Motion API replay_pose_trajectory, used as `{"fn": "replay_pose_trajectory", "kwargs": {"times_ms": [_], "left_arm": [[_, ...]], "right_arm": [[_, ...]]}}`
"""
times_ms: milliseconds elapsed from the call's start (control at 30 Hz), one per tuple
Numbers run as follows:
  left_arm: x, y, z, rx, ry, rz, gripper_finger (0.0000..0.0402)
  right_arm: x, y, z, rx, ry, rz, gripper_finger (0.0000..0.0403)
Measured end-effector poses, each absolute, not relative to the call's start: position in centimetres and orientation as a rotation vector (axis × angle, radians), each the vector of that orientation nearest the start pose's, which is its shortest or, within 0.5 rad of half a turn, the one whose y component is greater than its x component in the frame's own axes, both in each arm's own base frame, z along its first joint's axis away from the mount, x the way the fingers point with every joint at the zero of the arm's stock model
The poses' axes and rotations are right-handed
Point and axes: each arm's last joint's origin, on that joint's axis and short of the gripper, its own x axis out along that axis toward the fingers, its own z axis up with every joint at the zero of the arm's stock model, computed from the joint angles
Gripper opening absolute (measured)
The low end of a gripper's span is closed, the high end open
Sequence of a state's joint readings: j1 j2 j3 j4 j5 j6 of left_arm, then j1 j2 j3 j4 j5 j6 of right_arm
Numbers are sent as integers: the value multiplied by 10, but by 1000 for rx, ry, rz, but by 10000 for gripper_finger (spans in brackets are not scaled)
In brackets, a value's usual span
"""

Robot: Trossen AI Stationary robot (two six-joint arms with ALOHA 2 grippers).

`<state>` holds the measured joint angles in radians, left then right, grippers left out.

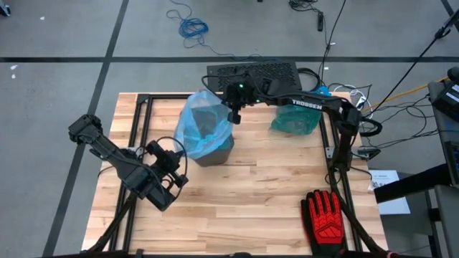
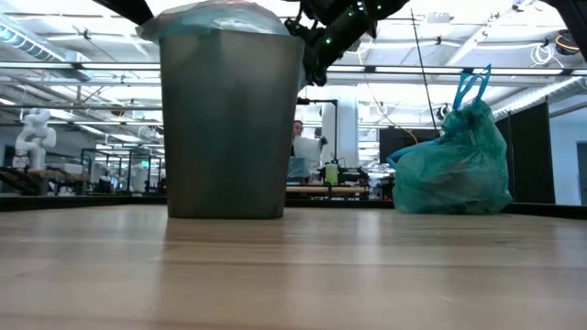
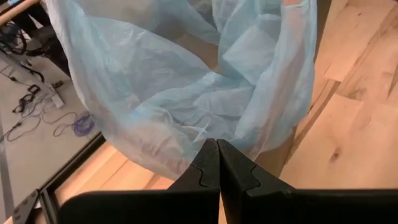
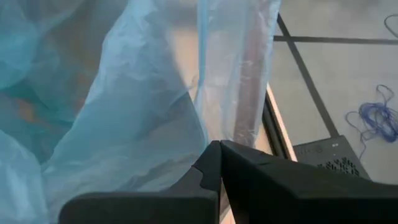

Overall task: Place trash/remove bag and relplace
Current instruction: Insert the blue trash bag into the black trash bin

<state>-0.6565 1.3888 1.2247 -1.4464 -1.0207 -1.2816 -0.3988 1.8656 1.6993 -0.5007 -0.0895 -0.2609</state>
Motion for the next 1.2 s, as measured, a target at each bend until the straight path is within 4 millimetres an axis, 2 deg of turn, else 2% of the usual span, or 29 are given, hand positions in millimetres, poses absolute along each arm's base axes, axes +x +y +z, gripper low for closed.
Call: {"fn": "replay_pose_trajectory", "kwargs": {"times_ms": [167,333,467,567,667,800,1033,1200], "left_arm": [[190,-115,298,20,655,819,0],[190,-115,287,15,670,817,0],[190,-116,278,-1,698,810,0],[191,-117,277,-10,693,805,0],[192,-118,278,10,711,779,6],[195,-121,286,-13,750,733,40],[200,-127,312,-82,756,663,122],[201,-129,328,-108,782,607,154]], "right_arm": [[392,-171,300,-7,733,-174,0],[393,-165,289,0,806,-130,0],[394,-156,295,-22,797,-111,0],[390,-151,304,-37,778,-105,0],[389,-149,304,-37,794,-96,0],[387,-146,306,-41,800,-91,0],[387,-145,305,-48,812,-84,0],[386,-145,305,-61,816,-79,0]]}}
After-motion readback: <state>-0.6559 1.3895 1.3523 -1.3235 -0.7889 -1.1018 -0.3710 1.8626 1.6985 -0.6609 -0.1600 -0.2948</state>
